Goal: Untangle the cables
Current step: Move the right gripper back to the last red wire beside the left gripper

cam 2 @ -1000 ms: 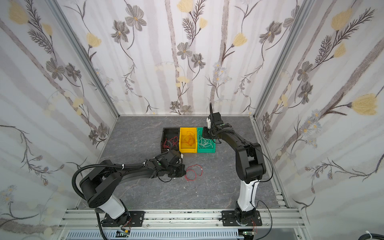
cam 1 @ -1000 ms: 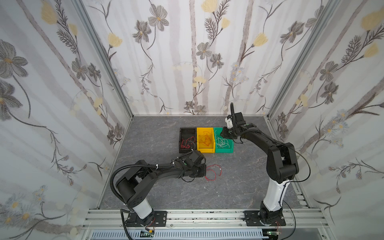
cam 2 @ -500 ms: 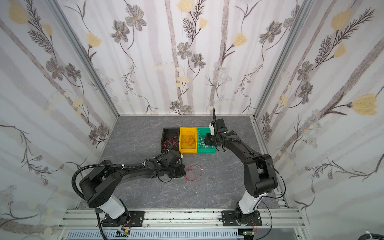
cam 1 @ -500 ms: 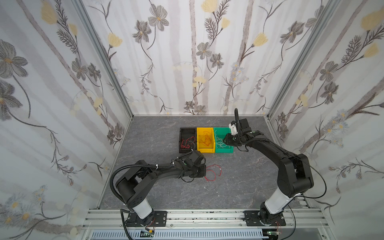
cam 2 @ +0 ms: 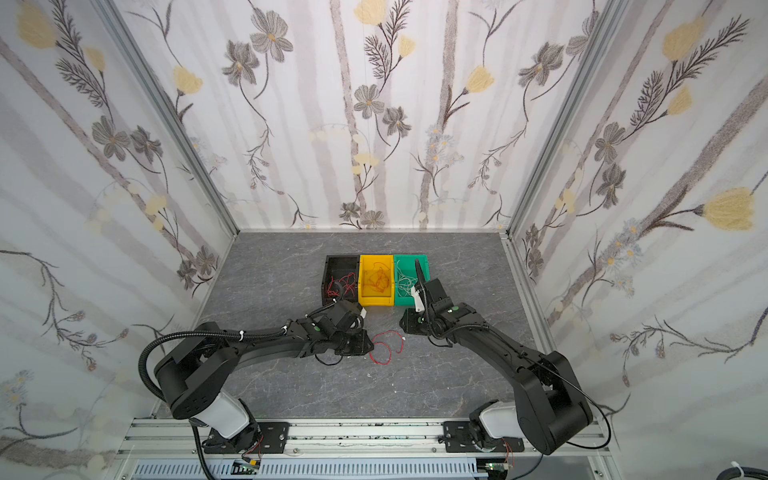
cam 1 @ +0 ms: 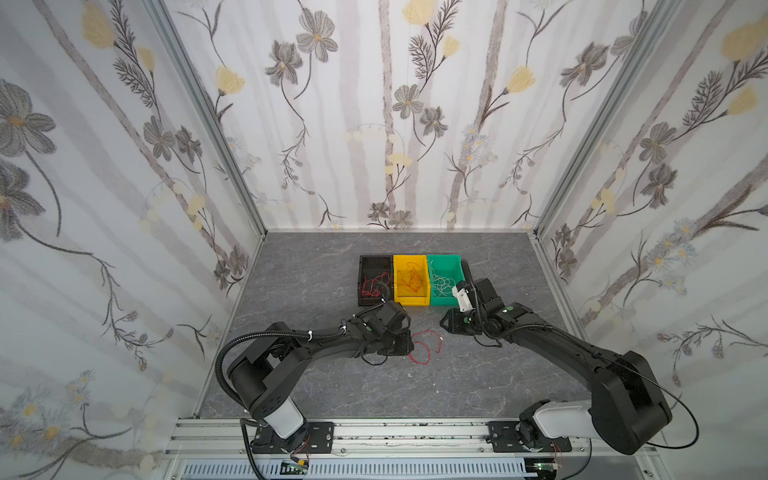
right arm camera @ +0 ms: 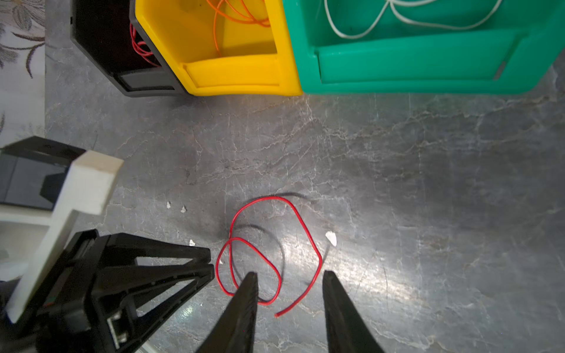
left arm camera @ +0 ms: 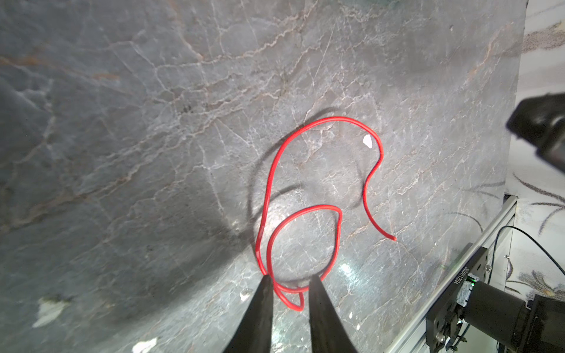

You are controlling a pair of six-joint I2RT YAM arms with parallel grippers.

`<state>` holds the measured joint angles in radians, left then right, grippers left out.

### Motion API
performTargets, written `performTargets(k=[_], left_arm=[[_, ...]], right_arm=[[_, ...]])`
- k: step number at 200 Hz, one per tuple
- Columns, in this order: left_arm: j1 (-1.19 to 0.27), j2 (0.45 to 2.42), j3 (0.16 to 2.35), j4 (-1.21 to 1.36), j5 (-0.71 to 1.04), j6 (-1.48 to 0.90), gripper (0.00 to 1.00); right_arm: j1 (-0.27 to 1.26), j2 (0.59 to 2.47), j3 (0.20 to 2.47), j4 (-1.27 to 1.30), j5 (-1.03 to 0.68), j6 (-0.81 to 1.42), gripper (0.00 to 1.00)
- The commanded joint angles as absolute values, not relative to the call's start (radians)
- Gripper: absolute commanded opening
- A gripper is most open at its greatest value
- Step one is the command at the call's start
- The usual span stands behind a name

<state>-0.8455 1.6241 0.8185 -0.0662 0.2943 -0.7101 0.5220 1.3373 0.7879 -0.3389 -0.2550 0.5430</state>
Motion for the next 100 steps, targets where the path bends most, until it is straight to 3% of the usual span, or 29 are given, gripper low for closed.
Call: performTargets(k=[1,72,100], left_arm=[[-0.847,1.625,0.813,-0.065,0.309,-0.703,0.26],[-0.865,1.643,0.794,-0.029,0.337,-0.731,0.28],[-0.868,1.652,0.792,-0.011,0.338,-0.741,0.24]], right_arm=[[0.555,1.308,0.746,-0.285,-0.251,0.604,0.38],[0.645,1.334,0.674,-0.245,-0.217,0.671,0.40],[0.668,1.372,0.679,-0.241,-0.202,0.678,0.42]])
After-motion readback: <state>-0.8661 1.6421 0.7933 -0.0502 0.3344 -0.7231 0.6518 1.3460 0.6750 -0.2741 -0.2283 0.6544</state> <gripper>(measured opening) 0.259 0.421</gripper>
